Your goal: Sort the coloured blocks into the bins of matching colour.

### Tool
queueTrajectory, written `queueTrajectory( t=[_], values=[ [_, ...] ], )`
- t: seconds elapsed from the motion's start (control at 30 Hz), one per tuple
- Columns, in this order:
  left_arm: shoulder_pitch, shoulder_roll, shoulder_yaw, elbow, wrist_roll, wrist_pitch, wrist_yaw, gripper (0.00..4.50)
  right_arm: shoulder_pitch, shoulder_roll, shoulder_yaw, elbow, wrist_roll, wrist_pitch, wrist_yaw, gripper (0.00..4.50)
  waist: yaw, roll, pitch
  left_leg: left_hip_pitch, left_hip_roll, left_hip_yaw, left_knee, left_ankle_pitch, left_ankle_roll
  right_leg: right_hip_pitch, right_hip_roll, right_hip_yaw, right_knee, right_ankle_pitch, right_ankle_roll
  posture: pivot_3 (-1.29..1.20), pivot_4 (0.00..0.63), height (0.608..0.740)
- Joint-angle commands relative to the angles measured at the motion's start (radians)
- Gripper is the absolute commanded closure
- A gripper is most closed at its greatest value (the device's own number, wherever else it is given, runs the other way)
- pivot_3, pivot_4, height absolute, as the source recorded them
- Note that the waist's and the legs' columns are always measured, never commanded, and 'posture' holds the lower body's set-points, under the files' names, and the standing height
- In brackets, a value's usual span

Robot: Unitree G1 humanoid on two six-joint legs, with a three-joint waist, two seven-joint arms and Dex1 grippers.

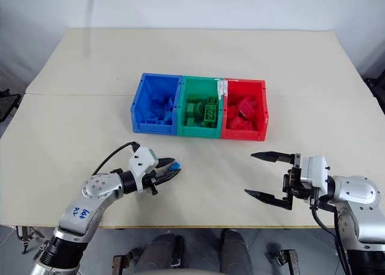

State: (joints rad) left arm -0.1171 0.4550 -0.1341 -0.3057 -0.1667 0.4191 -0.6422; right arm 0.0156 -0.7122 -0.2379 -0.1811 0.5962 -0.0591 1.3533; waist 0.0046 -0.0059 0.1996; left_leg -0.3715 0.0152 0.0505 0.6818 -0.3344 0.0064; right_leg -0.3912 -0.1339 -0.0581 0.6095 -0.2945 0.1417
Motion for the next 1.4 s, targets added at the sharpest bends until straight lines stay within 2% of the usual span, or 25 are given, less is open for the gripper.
queueTrajectory(
  t=[0.03,0.1,0.33,0.5,0.7,0.87,0.93,1.07,1.27,1.3,1.4],
  values=[
    [0.008,-0.008,0.021,-0.012,-0.004,-0.071,0.007,3.49,-0.018,0.008,0.002,-0.007,0.013,-0.008,-0.005,0.00,0.000,0.000,0.000,0.000,0.000,0.000,0.000,0.000,0.000,0.000,0.000,0.000,0.000,0.000,0.000,0.00,0.150,0.740],
    [0.013,-0.016,0.044,0.005,-0.015,-0.121,0.007,4.03,-0.031,0.012,-0.002,0.002,0.012,-0.010,-0.013,0.00,0.000,0.000,0.000,0.000,0.000,0.000,0.000,0.000,0.000,0.000,0.000,0.000,0.000,0.000,0.000,0.00,0.150,0.740],
    [-0.034,-0.060,0.164,0.024,-0.083,-0.222,0.040,4.03,-0.100,0.066,-0.024,-0.035,0.074,0.052,-0.130,0.00,-0.001,0.000,0.000,0.000,0.000,0.000,0.000,0.000,0.000,0.000,-0.001,0.000,0.000,0.000,0.000,0.00,0.150,0.740],
    [-0.212,-0.045,0.215,0.141,-0.081,-0.222,0.063,4.03,-0.131,0.096,-0.045,-0.021,0.072,0.053,-0.194,0.00,0.015,0.000,0.000,-0.001,-0.001,0.000,0.000,0.001,-0.001,0.000,0.000,-0.001,0.001,0.000,0.000,0.00,0.150,0.740],
    [-0.487,-0.029,0.177,0.421,-0.025,-0.220,0.052,4.03,-0.101,0.085,-0.079,-0.007,0.055,0.036,-0.214,0.00,0.023,0.000,0.000,-0.004,-0.005,0.001,0.001,0.001,0.000,0.000,0.002,-0.004,0.002,0.001,0.000,0.00,0.150,0.740],
    [-0.646,-0.066,0.141,0.659,-0.002,-0.297,0.006,4.03,-0.078,0.091,-0.087,-0.027,0.046,0.031,-0.229,0.00,0.022,0.000,0.000,-0.005,-0.005,0.007,0.001,0.001,0.000,-0.001,0.003,-0.005,-0.001,0.001,0.000,0.00,0.150,0.740],
    [-0.676,-0.074,0.133,0.704,0.002,-0.319,-0.010,3.28,-0.070,0.093,-0.086,-0.037,0.046,0.029,-0.236,0.00,0.019,0.000,0.000,-0.005,-0.004,0.008,0.000,0.001,0.000,-0.001,0.003,-0.005,-0.001,0.001,0.000,0.00,0.150,0.740],
    [-0.680,-0.067,0.144,0.705,-0.012,-0.315,-0.031,2.06,-0.056,0.095,-0.086,-0.048,0.048,0.025,-0.249,0.00,0.017,0.000,0.000,-0.005,-0.003,0.009,0.001,0.001,0.000,-0.002,0.004,-0.004,-0.001,0.001,0.000,0.00,0.150,0.740],
    [-0.527,-0.001,0.214,0.482,-0.089,-0.315,-0.086,0.26,-0.046,0.085,-0.094,-0.036,0.055,0.018,-0.240,0.00,0.012,0.000,0.000,-0.005,-0.003,0.009,0.000,0.001,0.000,-0.002,0.004,-0.003,0.000,0.001,0.000,0.00,0.150,0.740],
    [-0.492,0.019,0.220,0.443,-0.095,-0.310,-0.099,0.03,-0.047,0.081,-0.095,-0.027,0.055,0.016,-0.233,0.00,0.013,0.000,0.000,-0.005,-0.002,0.009,0.000,0.001,0.000,-0.002,0.004,-0.003,0.000,0.001,0.000,0.00,0.150,0.740],
    [-0.335,0.109,0.271,0.301,-0.157,-0.297,-0.186,0.03,-0.057,0.064,-0.093,0.002,0.047,0.010,-0.197,0.00,0.009,0.000,0.000,-0.005,-0.002,0.009,0.000,0.001,0.000,-0.002,0.004,-0.003,0.000,0.001,0.000,0.00,0.150,0.740]
  ],
)
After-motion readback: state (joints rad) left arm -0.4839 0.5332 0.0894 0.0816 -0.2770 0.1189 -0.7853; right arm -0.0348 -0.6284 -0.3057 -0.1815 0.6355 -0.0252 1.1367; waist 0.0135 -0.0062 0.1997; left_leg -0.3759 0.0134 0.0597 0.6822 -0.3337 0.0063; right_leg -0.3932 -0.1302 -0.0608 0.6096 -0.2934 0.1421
